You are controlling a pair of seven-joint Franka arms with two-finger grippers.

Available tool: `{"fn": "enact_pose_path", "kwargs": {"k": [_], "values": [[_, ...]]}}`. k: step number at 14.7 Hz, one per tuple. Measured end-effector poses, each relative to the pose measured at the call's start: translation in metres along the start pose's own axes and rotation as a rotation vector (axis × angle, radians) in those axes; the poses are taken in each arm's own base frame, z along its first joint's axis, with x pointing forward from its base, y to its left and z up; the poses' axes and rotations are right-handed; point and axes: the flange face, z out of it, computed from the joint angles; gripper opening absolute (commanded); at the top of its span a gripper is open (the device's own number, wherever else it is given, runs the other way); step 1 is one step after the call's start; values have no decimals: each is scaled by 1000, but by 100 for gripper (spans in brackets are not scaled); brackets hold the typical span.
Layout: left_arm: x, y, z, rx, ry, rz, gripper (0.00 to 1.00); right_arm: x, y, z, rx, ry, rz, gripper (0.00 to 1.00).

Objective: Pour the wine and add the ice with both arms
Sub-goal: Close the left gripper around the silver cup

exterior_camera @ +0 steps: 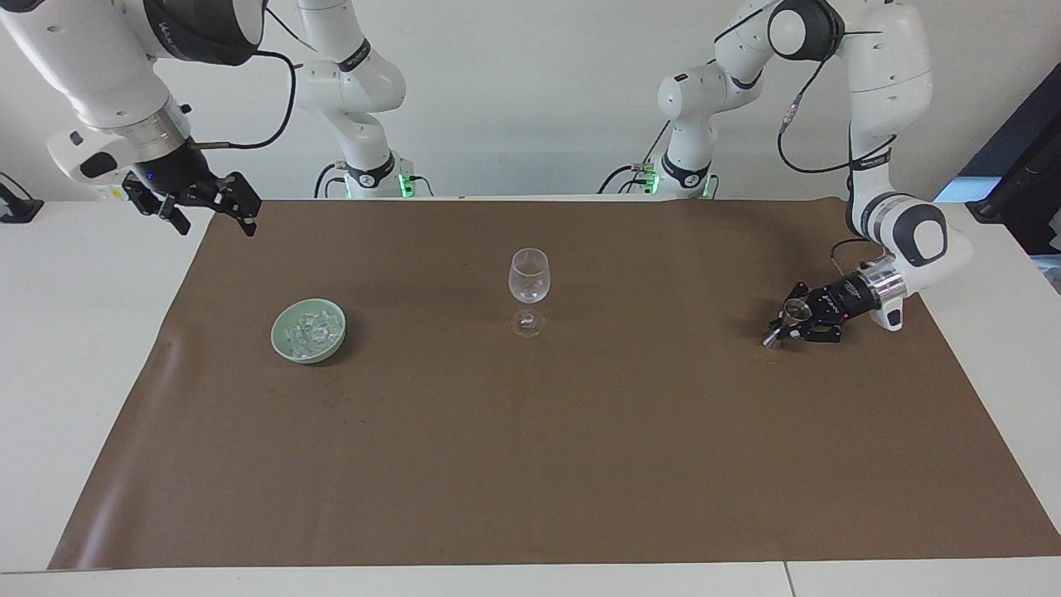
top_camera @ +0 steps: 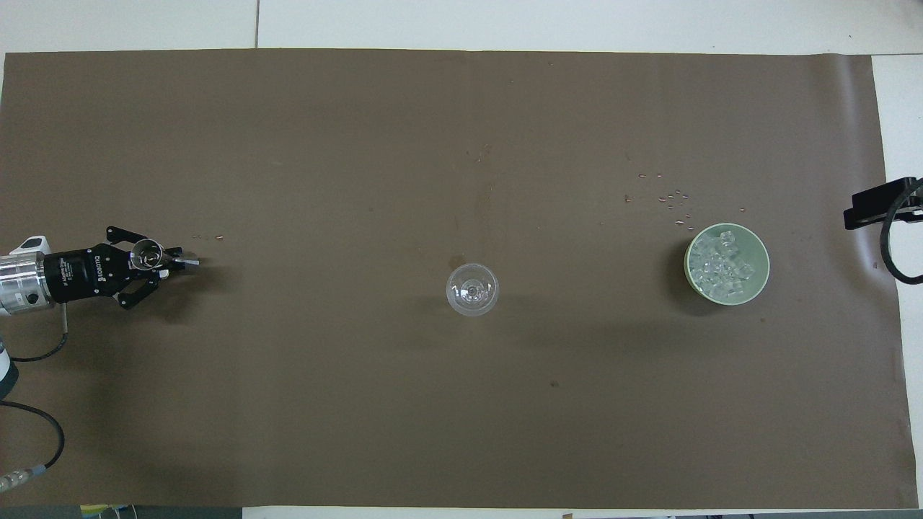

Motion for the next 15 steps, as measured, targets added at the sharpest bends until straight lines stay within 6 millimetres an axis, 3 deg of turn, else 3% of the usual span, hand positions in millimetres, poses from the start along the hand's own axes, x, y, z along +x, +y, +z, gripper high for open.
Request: {"fn": "enact_pose_path", "kwargs": {"k": [5,9,12,15], "values": [[-3,0,-1,-1,-2,-17,0,0,0,0,0,0,0,100],[-18,-3,2,32,-47,-19,0,0,0,0,0,0,0,100],[-41,-4,-3,50,-82,16,0,0,0,0,0,0,0,100],[-84,-1,6,78,-88,59,0,0,0,0,0,0,0,100]]}}
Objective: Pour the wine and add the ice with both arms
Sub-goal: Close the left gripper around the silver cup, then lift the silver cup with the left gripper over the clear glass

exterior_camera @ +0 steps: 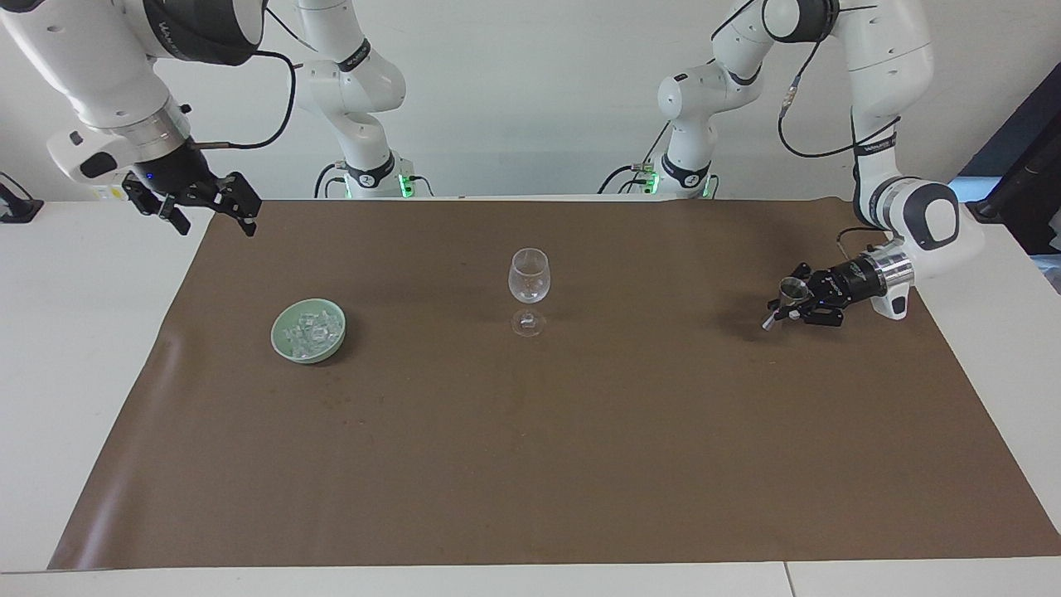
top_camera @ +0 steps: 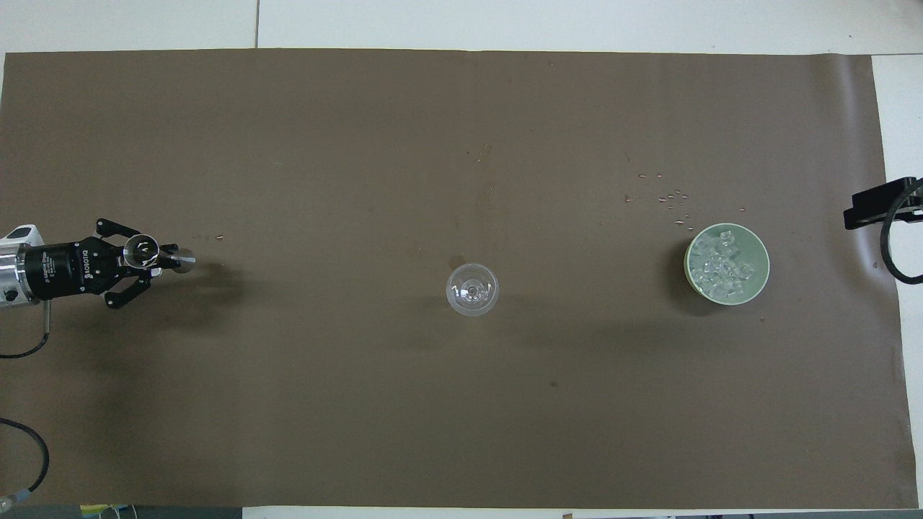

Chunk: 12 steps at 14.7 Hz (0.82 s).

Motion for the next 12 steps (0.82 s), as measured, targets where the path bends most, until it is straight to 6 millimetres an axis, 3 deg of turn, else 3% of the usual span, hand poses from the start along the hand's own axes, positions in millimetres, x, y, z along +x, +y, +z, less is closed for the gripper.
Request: {"fn": "enact_pose_path", "kwargs": {"k": [6,12], "values": [[-105,5,69,115,25,-43,0,0,0,0,0,0,0,100],[-174,-5,134,177,72,-35,0,0,0,0,0,0,0,100]]}}
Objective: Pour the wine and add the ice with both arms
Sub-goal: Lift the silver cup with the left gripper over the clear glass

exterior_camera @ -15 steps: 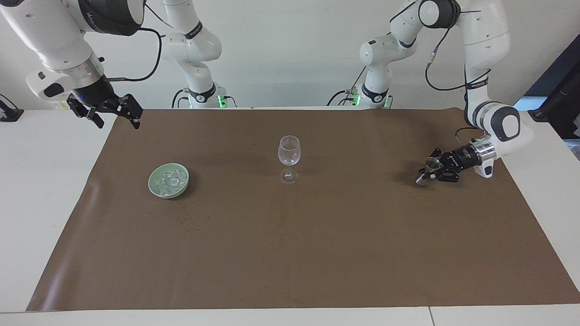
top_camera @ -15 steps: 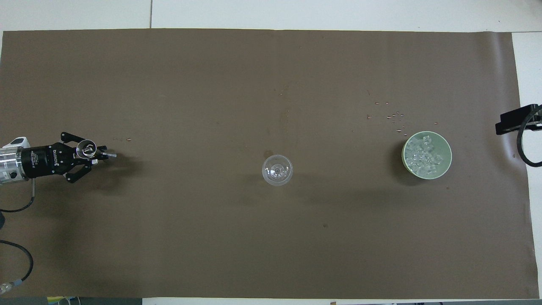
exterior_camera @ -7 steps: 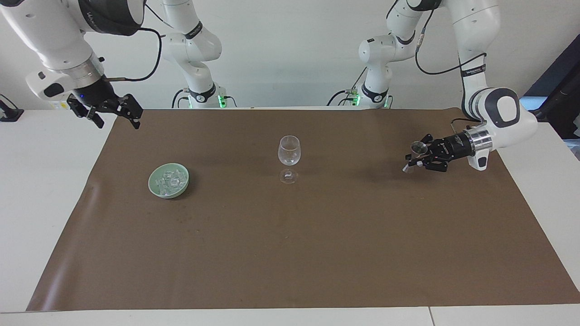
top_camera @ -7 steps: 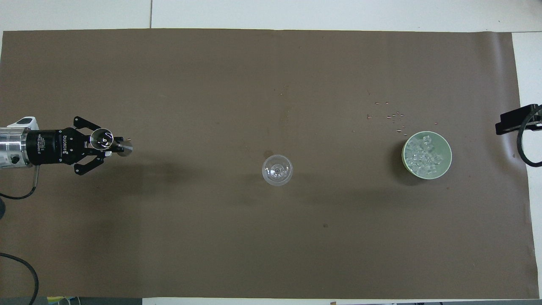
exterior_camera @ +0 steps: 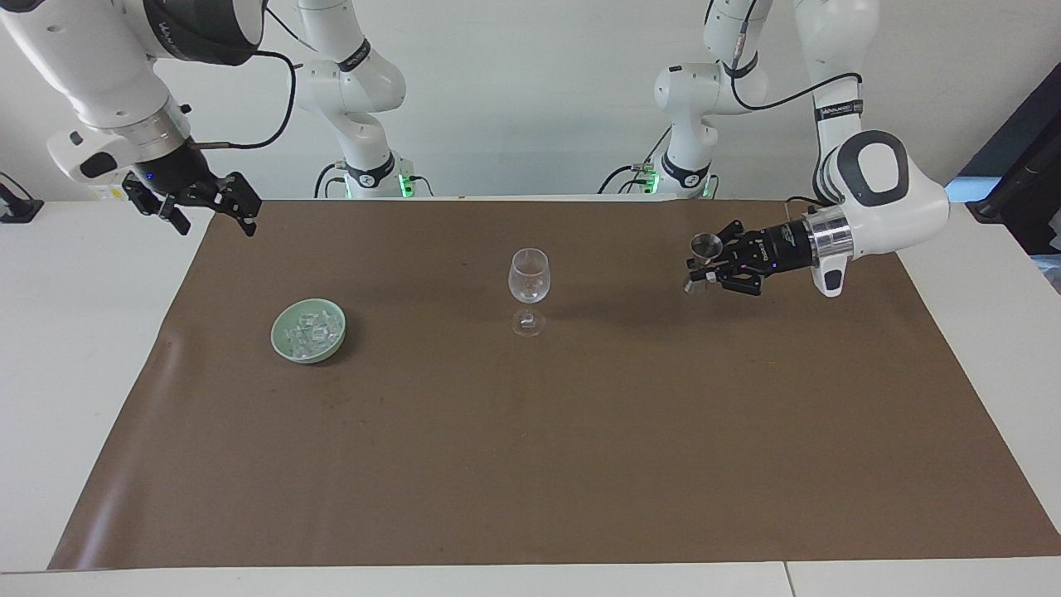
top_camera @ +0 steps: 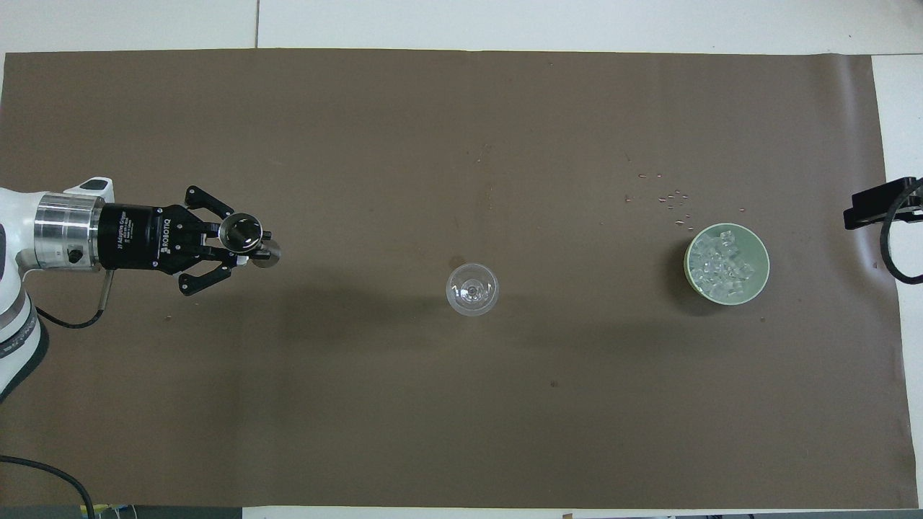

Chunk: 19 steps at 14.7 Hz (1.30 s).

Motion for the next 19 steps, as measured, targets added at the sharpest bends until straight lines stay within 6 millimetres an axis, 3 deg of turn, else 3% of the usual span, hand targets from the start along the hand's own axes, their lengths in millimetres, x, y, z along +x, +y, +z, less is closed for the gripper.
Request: {"fn": "enact_pose_path", "kwargs": {"k": [5,10,19], "values": [[-44,-2,66,8,68,-32,0,0,0,0,0,0,0,100],[-72,-10,125,5,123,-43,0,0,0,0,0,0,0,100],[-91,-29,173,83,335,48,0,0,0,0,0,0,0,100]]}}
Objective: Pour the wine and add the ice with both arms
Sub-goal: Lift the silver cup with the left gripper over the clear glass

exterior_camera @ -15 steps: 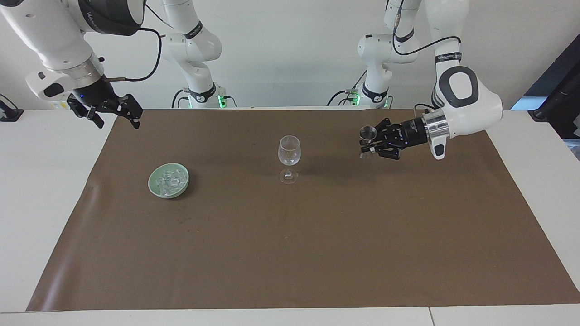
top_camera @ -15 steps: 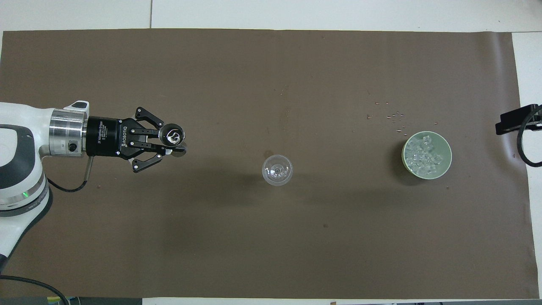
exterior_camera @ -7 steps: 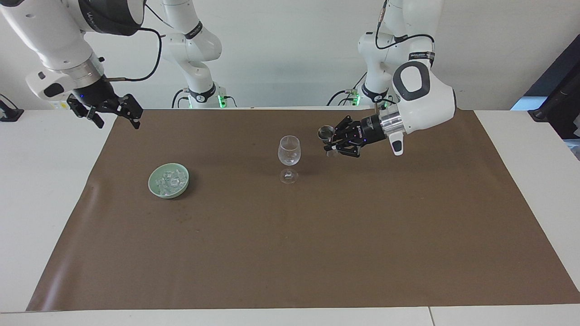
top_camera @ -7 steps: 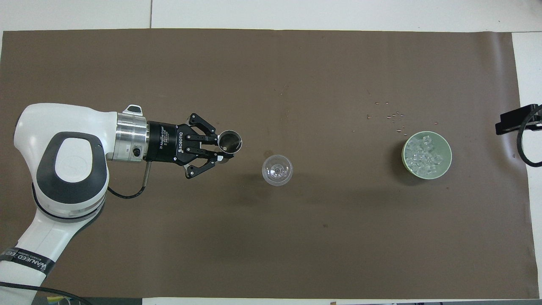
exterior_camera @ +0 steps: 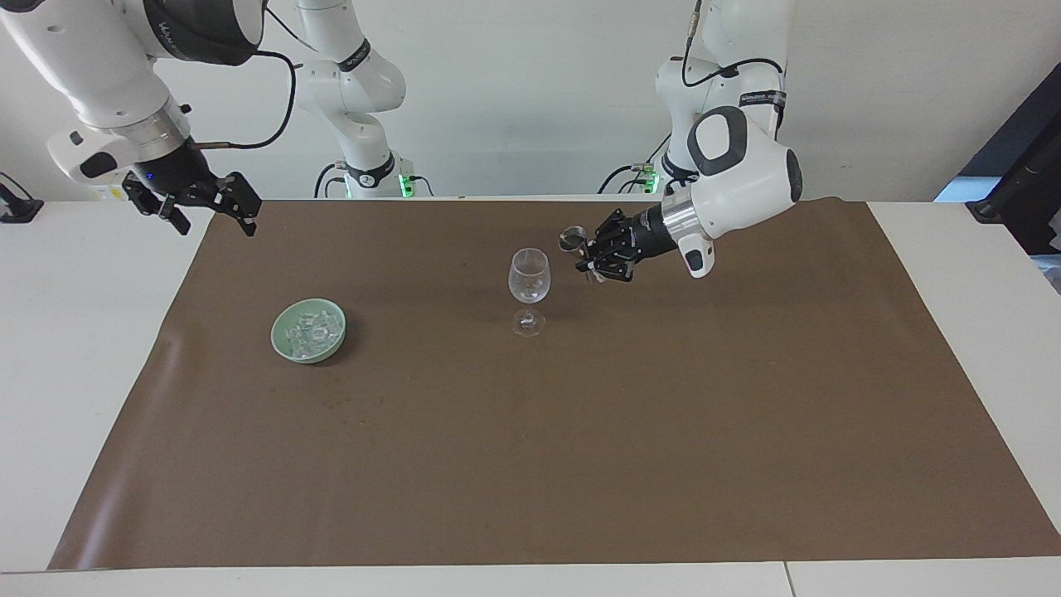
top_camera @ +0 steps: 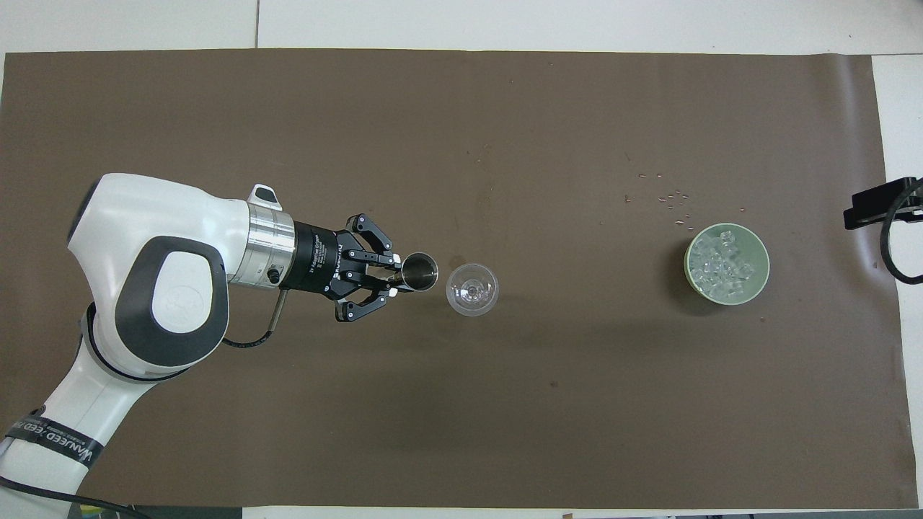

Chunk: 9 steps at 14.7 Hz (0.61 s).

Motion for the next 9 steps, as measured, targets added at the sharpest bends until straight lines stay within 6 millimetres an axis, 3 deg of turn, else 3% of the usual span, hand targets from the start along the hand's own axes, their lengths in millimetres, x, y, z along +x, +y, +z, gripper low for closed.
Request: {"fn": "enact_pose_path", "kwargs": {"k": [9], "values": [[-29,5,15,-31,182,25,0,0,0,0,0,0,0,100]]}}
